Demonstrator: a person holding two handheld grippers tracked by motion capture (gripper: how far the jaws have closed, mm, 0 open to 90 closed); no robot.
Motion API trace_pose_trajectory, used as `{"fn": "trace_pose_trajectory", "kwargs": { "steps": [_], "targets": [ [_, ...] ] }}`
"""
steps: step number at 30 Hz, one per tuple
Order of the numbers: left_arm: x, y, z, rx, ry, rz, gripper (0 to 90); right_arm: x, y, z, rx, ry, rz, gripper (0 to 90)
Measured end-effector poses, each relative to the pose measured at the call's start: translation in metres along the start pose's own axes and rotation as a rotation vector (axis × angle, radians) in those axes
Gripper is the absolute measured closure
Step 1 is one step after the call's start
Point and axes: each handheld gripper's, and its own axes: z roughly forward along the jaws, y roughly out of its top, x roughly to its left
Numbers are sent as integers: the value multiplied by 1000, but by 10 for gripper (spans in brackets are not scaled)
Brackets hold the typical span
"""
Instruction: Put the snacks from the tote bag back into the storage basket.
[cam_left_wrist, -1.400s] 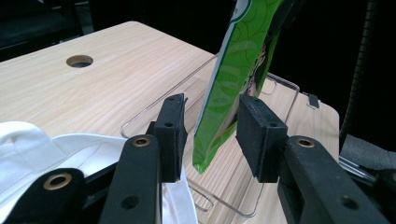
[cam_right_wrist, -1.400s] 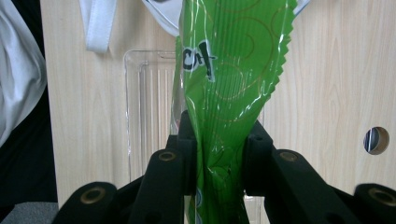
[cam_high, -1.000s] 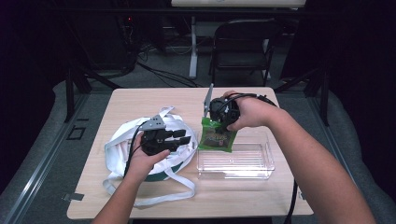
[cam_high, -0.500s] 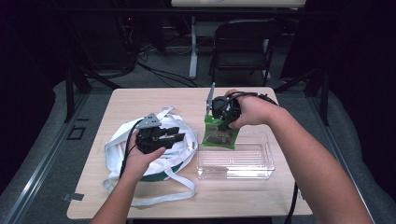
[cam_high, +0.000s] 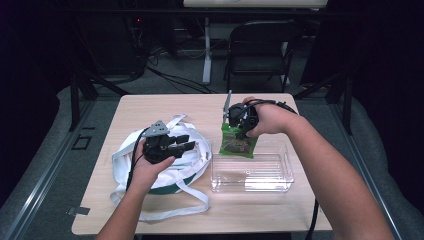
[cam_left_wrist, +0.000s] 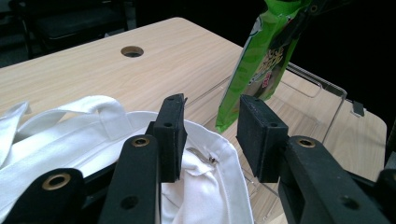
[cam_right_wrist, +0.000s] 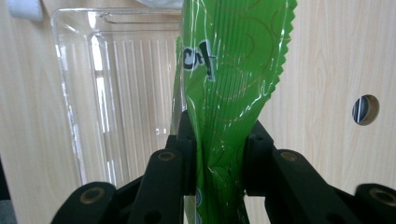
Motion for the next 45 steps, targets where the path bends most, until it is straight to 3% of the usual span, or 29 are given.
{"fn": "trace_pose_trajectory", "kwargs": {
  "steps": [8, 16, 27, 34, 42, 45],
  "targets": [
    [2, 0, -3, -4, 4, -4, 620, -5, 1, 16, 43, -22, -17, 735],
    [4, 0, -5, -10, 13, -6, 621, -10, 4, 27, 37, -25, -10, 735],
    [6, -1, -5, -9, 17, -3, 627, -10, 12, 41, 64, -31, -41, 734],
    [6, -1, -5, -7, 15, -1, 630, -9, 21, 46, 43, -34, -67, 734],
    [7, -1, -6, -15, 20, -12, 630, -11, 24, 54, 52, -21, -70, 734],
    [7, -2, -6, -14, 20, -9, 631, -11, 23, 59, 28, -9, -61, 734]
  ]
}}
